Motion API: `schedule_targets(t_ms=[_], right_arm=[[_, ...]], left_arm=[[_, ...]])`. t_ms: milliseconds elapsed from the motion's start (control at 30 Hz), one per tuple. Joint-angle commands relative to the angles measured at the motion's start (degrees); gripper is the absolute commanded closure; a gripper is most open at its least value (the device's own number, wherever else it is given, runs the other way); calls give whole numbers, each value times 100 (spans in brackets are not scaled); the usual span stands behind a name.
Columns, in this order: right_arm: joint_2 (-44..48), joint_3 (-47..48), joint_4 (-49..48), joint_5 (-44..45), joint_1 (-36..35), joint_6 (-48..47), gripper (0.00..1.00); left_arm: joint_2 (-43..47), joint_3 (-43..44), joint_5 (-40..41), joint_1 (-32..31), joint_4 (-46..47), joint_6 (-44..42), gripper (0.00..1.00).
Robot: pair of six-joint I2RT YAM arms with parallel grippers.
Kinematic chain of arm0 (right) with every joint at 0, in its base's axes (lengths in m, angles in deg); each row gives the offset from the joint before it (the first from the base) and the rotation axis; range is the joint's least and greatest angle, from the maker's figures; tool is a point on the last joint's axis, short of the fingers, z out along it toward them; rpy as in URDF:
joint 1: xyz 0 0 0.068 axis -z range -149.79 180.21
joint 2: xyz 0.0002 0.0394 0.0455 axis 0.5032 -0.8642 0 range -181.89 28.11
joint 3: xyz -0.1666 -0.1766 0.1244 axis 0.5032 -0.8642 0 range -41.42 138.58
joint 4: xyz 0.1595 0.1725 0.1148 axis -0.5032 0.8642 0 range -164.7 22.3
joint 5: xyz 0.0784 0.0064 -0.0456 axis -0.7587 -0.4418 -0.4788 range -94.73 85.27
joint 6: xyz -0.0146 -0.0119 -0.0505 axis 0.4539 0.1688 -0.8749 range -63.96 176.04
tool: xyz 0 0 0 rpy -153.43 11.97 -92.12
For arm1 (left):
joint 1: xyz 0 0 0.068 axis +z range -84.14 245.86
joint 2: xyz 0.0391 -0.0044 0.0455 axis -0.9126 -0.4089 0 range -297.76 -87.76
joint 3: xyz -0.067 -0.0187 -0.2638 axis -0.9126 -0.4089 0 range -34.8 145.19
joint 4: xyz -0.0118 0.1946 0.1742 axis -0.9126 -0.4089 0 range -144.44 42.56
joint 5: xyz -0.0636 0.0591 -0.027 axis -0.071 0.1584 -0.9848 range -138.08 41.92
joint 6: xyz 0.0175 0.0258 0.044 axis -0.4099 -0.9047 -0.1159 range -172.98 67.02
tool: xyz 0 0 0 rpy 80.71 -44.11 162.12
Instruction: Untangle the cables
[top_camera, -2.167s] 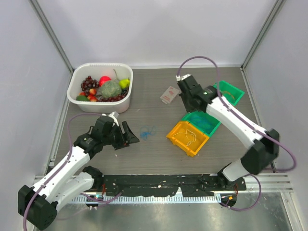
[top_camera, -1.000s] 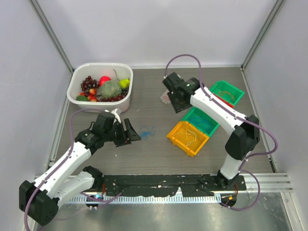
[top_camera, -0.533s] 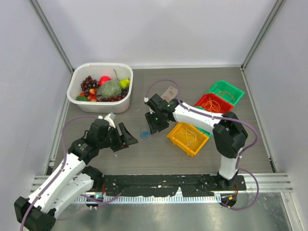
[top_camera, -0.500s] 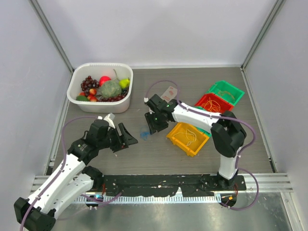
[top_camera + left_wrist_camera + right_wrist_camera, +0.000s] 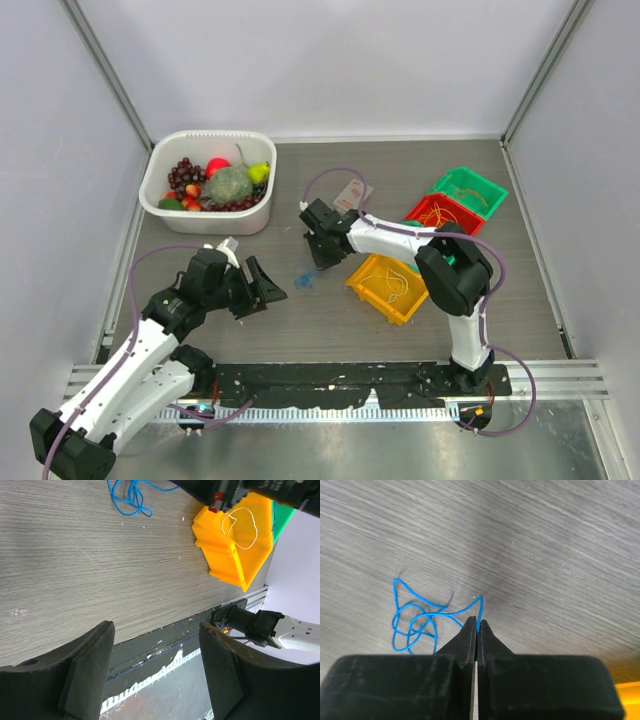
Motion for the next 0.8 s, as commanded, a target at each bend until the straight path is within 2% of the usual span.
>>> schedule_targets(t_ms=[0, 100, 200, 300, 433, 467, 667, 767], right_arm=[[868, 478, 206, 3, -19, -139, 99], [1098, 873, 942, -347, -2, -156, 99], [1379, 1129, 1199, -787, -2, -261, 99], [1652, 1199, 1226, -1253, 42, -411, 99], [2082, 1252, 1085, -2070, 156, -534, 99], [2118, 1270, 1059, -2133, 200, -517, 100], [2399, 1270, 910, -2836, 446, -350, 99], [2470, 1235, 805, -3100, 464, -341, 99]], left_arm=[[-154, 168, -137, 19, 319, -32, 31], [-233, 282, -251, 19, 653, -50, 40], [-242, 502, -251, 19, 900, -120, 50], [-189, 748, -190, 19, 1084, -322, 50], [-259, 1055, -75, 28, 919, -700, 31], [-285, 1126, -75, 19, 857, -753, 29], [-199, 1399, 268, 28, 662, -956, 34], [-119, 1232, 233, 28, 1013, -754, 24]])
